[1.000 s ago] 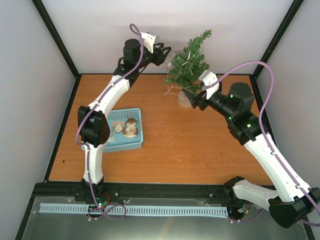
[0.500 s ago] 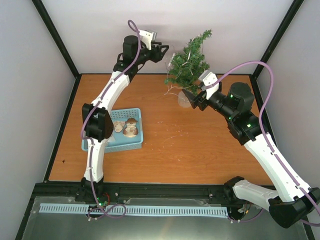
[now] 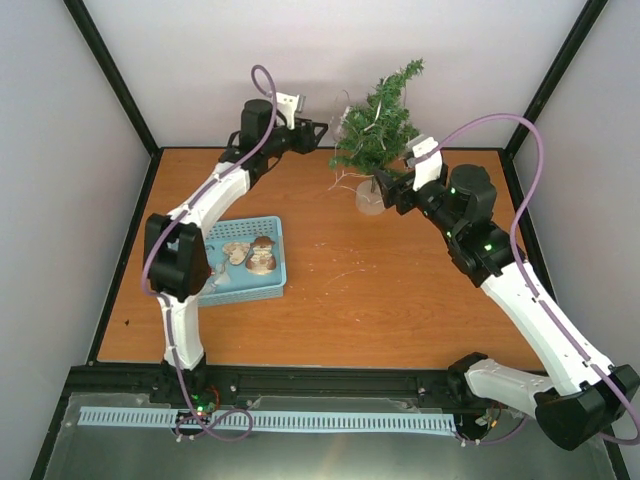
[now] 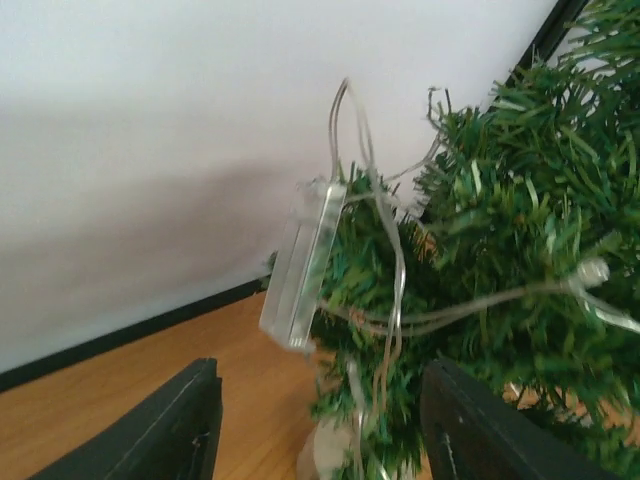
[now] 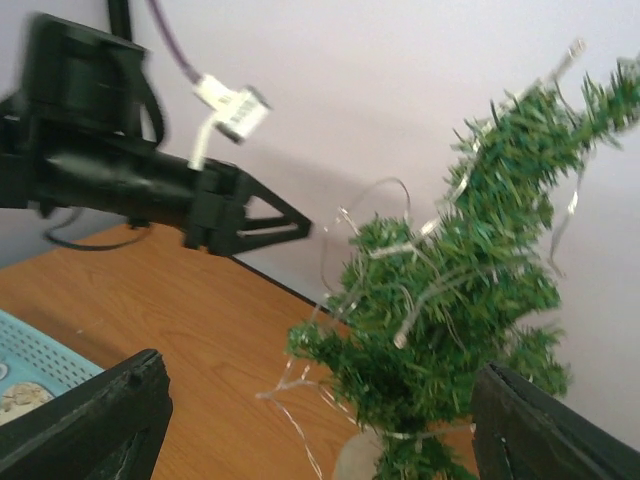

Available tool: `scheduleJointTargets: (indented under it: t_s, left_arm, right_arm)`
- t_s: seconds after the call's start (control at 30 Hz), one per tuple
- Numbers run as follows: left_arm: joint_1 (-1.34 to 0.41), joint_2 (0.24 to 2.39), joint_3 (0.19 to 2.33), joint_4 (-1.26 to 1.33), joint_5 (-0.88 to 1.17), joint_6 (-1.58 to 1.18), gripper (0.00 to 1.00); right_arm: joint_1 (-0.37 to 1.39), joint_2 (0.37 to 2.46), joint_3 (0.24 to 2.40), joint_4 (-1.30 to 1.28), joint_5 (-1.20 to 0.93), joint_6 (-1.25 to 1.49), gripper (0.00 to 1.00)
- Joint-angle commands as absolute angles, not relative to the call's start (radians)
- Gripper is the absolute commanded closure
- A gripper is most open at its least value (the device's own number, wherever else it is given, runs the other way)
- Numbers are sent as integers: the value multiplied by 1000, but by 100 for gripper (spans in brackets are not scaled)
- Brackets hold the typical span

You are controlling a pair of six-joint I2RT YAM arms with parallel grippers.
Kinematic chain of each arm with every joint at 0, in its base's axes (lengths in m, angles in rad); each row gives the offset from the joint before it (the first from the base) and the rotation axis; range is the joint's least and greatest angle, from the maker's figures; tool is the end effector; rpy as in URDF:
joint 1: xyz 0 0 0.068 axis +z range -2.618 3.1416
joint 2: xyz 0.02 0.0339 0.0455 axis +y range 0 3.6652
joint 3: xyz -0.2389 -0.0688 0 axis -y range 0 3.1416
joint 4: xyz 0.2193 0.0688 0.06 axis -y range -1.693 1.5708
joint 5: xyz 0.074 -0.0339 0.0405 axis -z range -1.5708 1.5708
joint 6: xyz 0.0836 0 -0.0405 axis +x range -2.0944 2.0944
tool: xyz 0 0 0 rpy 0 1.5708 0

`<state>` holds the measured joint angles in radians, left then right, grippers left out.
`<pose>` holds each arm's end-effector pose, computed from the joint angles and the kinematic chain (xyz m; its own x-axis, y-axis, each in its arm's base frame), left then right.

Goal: Decorate the small christmas tree
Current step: Wrap the decoration item around the Christmas tree, then move the christmas tree to the center of the board.

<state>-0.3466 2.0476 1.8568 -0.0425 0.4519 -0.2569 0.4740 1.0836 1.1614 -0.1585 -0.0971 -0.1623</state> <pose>0.4593 -0.2047 0.3086 -0.3895 -0.1024 -0.9153 0.6268 0.6987 -0.3448 0.2444 0.1345 0.3888 0.0165 -0.1723 -0.9849 -0.5448 0.8244 -0.1534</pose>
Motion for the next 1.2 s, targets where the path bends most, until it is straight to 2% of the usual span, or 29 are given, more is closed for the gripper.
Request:
scheduleJointTargets:
  t_s: [0.0,0.1,0.17,0.37,0.5,0.7,0.97,1.17]
  left_arm:
    - [-334,1892,1673,107,374,-346,47]
    - [-334,1835,1526,178,290,-481,51]
    - [-334,1834,1462,227,321,-518,51]
    - [-335,1919,1491,291,488,-517,50]
    - [-336,1908,1472,311,482,-531,50]
    - [-356,1858,1418,259,477,-553,48]
    - [-357,1694,1230,223,458,-498,46]
    - [-358,1655,1201,206,482,-471,45]
  right_arm:
    - [481,1082,1099,-132,34,-71,18]
    - [481,1074,1073,-127,50,-55,18]
    - [482,1070,1067,-118,72,-38,19]
    - [482,1119,1156,-129,163,-60,19]
    - [482,1270,1343,-166,338,45,24]
    - [482,1475,1530,-73,489,87,28]
    - [481,1699,1684,24,444,6,20]
    - [482,1913,1931,-73,610,-91,20]
